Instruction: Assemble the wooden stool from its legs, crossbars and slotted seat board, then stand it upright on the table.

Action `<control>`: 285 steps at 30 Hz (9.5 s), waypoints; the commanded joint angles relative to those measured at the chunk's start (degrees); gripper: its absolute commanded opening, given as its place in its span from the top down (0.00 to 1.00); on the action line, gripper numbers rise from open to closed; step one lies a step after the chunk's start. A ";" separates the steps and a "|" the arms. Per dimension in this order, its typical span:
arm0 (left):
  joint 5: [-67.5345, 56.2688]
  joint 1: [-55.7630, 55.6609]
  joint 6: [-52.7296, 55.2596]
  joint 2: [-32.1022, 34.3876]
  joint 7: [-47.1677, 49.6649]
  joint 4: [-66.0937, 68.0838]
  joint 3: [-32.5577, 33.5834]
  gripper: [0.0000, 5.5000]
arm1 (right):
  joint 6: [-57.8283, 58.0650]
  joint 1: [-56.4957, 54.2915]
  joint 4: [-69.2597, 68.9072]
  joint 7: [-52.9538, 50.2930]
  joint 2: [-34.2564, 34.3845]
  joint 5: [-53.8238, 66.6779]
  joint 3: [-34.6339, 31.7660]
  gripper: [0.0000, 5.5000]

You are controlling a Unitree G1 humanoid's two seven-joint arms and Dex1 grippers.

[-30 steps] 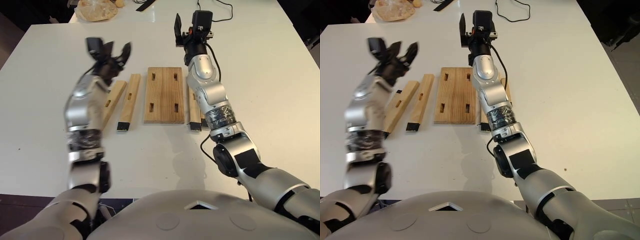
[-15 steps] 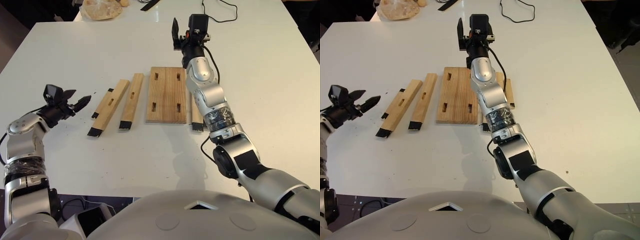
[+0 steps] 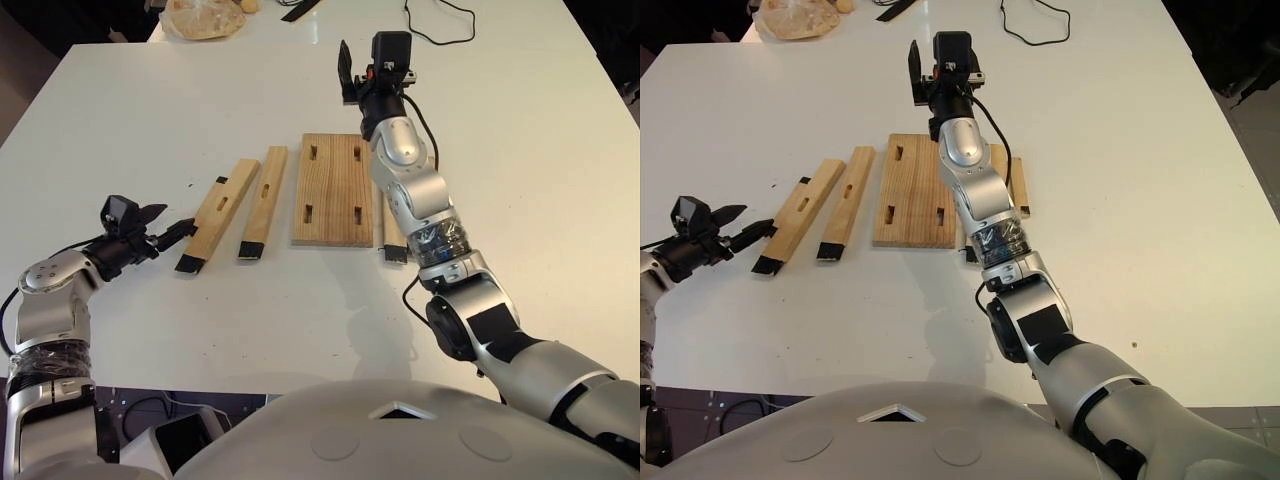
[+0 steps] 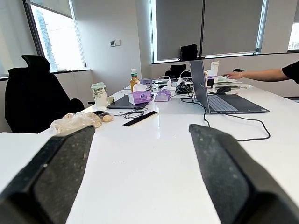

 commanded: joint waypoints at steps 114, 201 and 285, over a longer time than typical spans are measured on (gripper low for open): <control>-38.39 -21.87 30.63 -18.98 10.32 -34.31 -9.20 0.69 | 54.79 -11.06 -15.38 69.39 -28.43 51.45 -21.19 0.77; 6.60 -24.72 8.91 -52.87 59.34 -21.25 -19.61 0.55 | -19.58 -2.79 36.80 105.28 -37.15 3.22 -6.44 0.77; 9.49 -22.33 3.52 -55.25 66.57 -21.47 -22.20 0.55 | 14.69 7.23 -15.39 35.68 -24.86 13.85 -20.97 0.47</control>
